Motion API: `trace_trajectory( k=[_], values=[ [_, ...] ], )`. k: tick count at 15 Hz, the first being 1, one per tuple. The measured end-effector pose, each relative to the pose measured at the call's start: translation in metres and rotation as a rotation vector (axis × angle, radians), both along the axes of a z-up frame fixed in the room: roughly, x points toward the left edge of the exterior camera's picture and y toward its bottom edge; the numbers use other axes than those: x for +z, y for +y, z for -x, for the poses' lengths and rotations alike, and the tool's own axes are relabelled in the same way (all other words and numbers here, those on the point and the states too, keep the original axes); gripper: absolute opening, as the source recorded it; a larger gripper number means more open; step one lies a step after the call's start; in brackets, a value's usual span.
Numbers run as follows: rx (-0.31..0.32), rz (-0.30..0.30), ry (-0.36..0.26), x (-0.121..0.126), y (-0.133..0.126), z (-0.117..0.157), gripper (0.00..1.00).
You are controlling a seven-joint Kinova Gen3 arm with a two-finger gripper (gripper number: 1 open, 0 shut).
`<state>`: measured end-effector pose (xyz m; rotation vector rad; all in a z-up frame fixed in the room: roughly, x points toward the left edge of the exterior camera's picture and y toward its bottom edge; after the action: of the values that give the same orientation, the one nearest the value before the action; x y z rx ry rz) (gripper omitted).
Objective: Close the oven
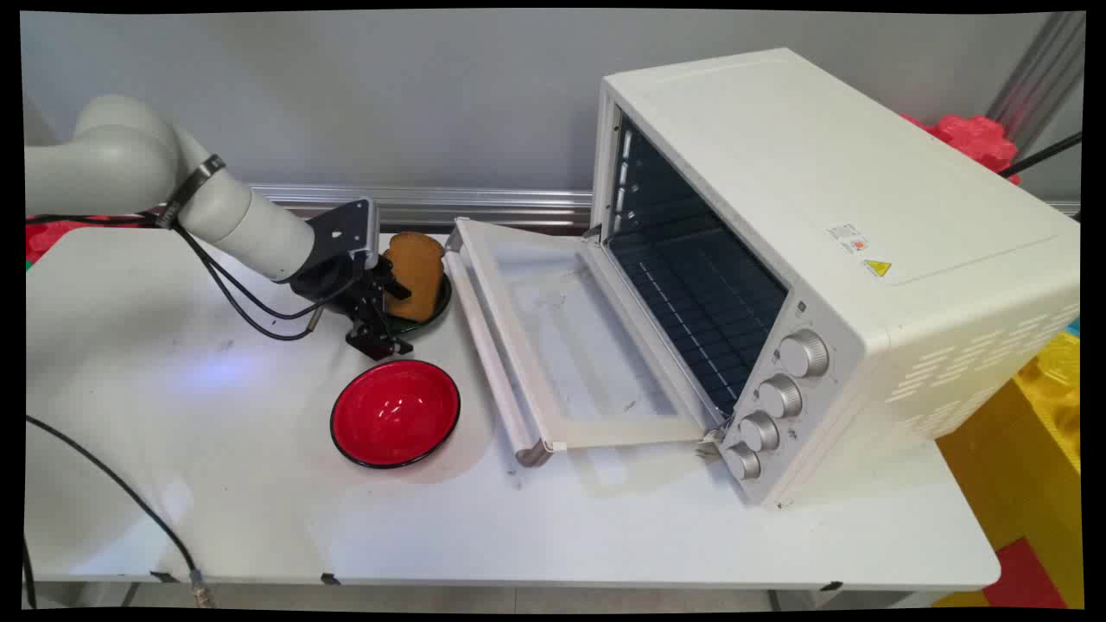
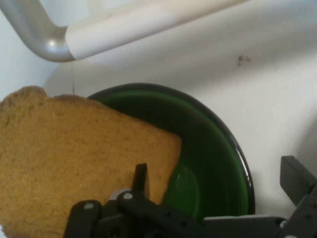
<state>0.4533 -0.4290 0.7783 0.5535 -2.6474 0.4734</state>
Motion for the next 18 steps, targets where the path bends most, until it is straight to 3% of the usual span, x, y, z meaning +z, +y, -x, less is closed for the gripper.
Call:
trace_trajectory(
  k=[9,18],
  values=[
    [-0.02,-0.039,0.069,0.055,-0.005,-0.007,1.0],
    [0.098,-0.132,0.144,0.117,0.009,-0.018,1.0]
  ],
)
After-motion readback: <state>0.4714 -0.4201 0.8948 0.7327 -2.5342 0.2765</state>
